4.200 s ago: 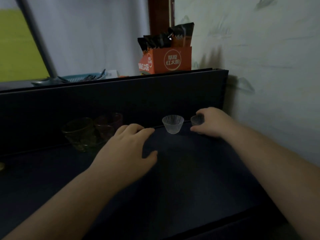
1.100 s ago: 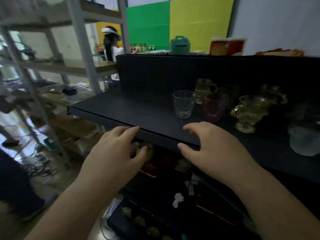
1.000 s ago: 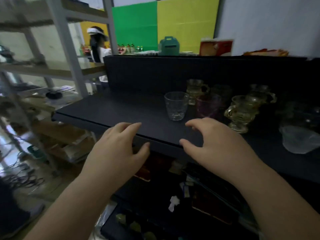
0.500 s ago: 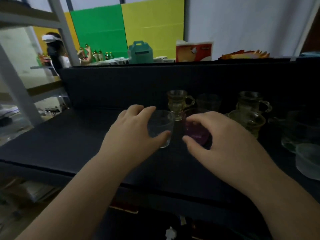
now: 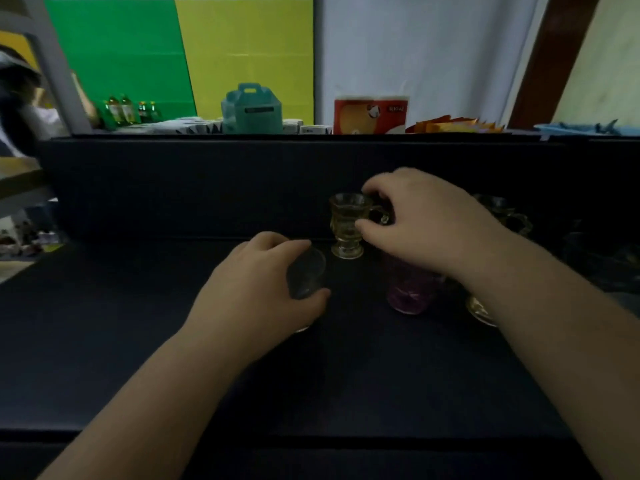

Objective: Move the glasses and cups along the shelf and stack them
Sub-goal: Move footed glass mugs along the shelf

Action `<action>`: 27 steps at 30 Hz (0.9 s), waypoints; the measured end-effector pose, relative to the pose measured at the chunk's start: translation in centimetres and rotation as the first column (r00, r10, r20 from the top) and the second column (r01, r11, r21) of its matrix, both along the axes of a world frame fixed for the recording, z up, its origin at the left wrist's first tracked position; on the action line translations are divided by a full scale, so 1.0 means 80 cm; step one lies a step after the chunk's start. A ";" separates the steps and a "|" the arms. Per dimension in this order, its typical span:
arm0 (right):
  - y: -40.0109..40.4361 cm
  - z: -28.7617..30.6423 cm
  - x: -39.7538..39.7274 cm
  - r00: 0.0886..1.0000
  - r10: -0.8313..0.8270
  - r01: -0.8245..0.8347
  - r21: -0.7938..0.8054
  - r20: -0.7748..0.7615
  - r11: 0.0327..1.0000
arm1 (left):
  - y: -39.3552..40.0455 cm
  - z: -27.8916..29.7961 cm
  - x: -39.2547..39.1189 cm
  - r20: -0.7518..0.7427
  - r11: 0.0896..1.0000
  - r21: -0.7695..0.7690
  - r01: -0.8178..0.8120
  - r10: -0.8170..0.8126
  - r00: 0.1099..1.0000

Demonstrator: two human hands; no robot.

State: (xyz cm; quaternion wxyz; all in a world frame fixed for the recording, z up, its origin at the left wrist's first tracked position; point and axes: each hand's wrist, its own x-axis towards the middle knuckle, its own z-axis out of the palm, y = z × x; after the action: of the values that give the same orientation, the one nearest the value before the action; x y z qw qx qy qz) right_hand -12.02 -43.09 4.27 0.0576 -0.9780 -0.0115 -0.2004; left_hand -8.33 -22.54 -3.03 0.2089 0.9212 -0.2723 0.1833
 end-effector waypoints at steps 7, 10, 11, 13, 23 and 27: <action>0.040 0.027 0.133 0.873 -0.264 0.185 -0.224 -0.410 0.957 | 0.062 -0.004 0.006 0.063 0.996 -0.084 0.005 0.000 0.998; 0.049 0.020 0.153 0.787 -0.291 0.197 -0.225 -0.545 0.954 | 0.079 -0.005 0.008 0.064 0.997 -0.069 0.021 -0.017 0.998; 0.052 0.017 0.155 0.786 -0.295 0.189 -0.243 -0.544 0.951 | 0.083 -0.005 0.010 0.073 0.998 -0.055 0.029 -0.025 0.997; 0.057 0.010 0.155 0.809 -0.303 0.184 -0.271 -0.504 0.945 | 0.088 -0.004 0.015 0.080 0.999 -0.018 0.044 -0.042 0.996; 0.079 0.000 0.116 0.945 -0.158 0.173 0.025 -0.288 0.985 | 0.084 -0.001 0.018 0.090 0.997 0.001 0.073 -0.073 0.993; 0.068 0.026 0.072 0.993 -0.121 0.121 0.176 -0.010 0.977 | 0.074 0.017 0.000 0.124 0.993 -0.039 0.112 -0.106 0.987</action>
State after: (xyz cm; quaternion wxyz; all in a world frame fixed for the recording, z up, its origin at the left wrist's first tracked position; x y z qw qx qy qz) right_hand -6.28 -37.63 6.33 0.1317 -0.9678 0.0658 -0.2039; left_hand -8.34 -16.59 -1.69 0.2226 0.8871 -0.3302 0.2334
